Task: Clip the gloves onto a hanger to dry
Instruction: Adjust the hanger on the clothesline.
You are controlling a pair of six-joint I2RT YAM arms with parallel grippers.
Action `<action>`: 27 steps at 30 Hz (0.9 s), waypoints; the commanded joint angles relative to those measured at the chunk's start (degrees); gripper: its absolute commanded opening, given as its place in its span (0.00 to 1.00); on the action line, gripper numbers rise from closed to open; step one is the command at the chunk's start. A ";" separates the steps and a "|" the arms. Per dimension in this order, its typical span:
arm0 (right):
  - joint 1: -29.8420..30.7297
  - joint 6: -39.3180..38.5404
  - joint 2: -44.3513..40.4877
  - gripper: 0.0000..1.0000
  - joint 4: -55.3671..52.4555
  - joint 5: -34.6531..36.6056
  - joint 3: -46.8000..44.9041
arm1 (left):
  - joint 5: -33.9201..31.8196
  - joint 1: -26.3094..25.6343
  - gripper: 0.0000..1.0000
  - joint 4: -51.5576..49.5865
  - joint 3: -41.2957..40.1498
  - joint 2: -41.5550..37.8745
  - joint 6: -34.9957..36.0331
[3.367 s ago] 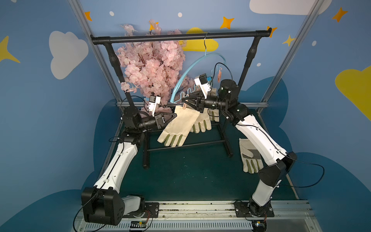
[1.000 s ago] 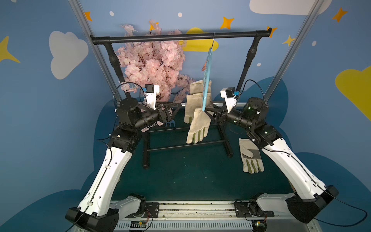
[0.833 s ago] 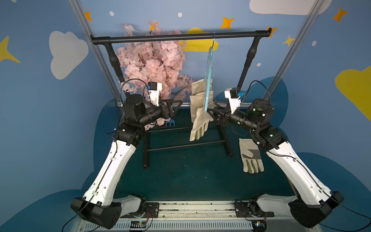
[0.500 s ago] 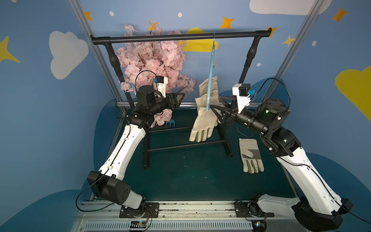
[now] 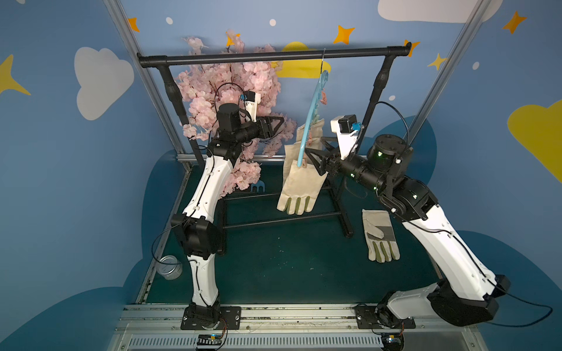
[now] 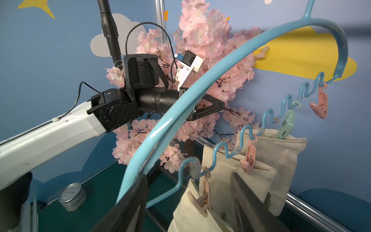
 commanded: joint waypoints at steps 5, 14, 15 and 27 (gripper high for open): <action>1.43 -1.13 2.94 0.59 -2.66 4.28 7.29 | 5.78 -0.46 0.67 1.86 9.22 7.84 -1.60; 1.52 2.51 4.10 0.59 -0.81 2.41 8.77 | 8.56 -2.23 0.65 2.10 13.24 11.74 -3.86; 1.65 3.21 4.53 0.59 -0.68 2.27 9.15 | 8.43 -2.67 0.64 1.51 12.43 11.16 -3.42; 3.72 2.94 9.39 0.49 1.39 5.04 13.33 | 5.49 -4.21 0.66 2.32 -3.96 -1.98 -0.18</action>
